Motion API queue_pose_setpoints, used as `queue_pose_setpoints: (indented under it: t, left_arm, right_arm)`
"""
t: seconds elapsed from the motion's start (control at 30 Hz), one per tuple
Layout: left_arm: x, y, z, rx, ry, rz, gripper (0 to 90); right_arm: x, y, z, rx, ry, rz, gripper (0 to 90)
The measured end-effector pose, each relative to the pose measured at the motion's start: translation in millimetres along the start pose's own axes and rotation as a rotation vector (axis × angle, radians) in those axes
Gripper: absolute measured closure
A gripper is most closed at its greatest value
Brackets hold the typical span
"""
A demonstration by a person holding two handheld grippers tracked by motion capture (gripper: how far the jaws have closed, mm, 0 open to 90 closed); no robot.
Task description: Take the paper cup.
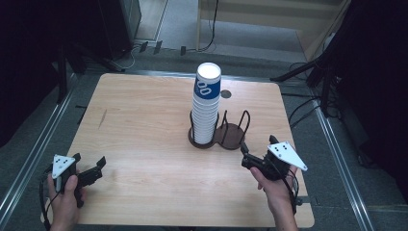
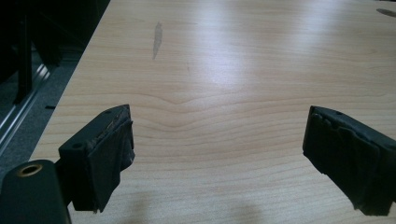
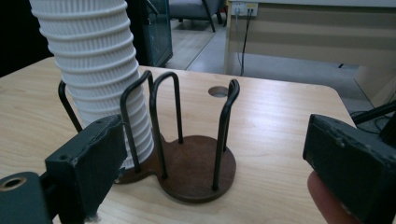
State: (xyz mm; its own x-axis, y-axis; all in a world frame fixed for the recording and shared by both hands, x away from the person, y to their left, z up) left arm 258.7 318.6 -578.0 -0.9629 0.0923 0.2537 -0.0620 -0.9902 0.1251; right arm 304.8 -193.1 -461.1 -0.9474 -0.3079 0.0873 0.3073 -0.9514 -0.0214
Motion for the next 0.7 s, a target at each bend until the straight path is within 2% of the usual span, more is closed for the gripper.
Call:
queue_pose_setpoints:
  t: [0.3,0.7]
  left_arm:
    - [-0.1,-0.1,-0.5,-0.01,-0.008,0.008,9.5]
    - [-1.8,0.0,-0.9,-0.006,-0.019,0.006,9.5]
  right_arm:
    - [-10.0,-12.7,19.5,0.013,0.019,0.023,5.8]
    - [-23.0,-26.8,34.9,0.026,0.035,0.037,5.9]
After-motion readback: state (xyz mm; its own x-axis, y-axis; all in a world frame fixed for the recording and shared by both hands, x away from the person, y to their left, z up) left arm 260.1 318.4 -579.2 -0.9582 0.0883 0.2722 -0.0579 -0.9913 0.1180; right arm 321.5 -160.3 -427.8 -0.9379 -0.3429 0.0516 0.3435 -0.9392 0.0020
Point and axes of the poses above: each handheld gripper's, and its own axes: x roughly backward along the jaws, z roughly out of its top, y roughly to its right, the point moved 6 cm from there along -x, roughly forward along the jaws, and after that the axes turned 12 degrees about y, right-handed, at the moved point
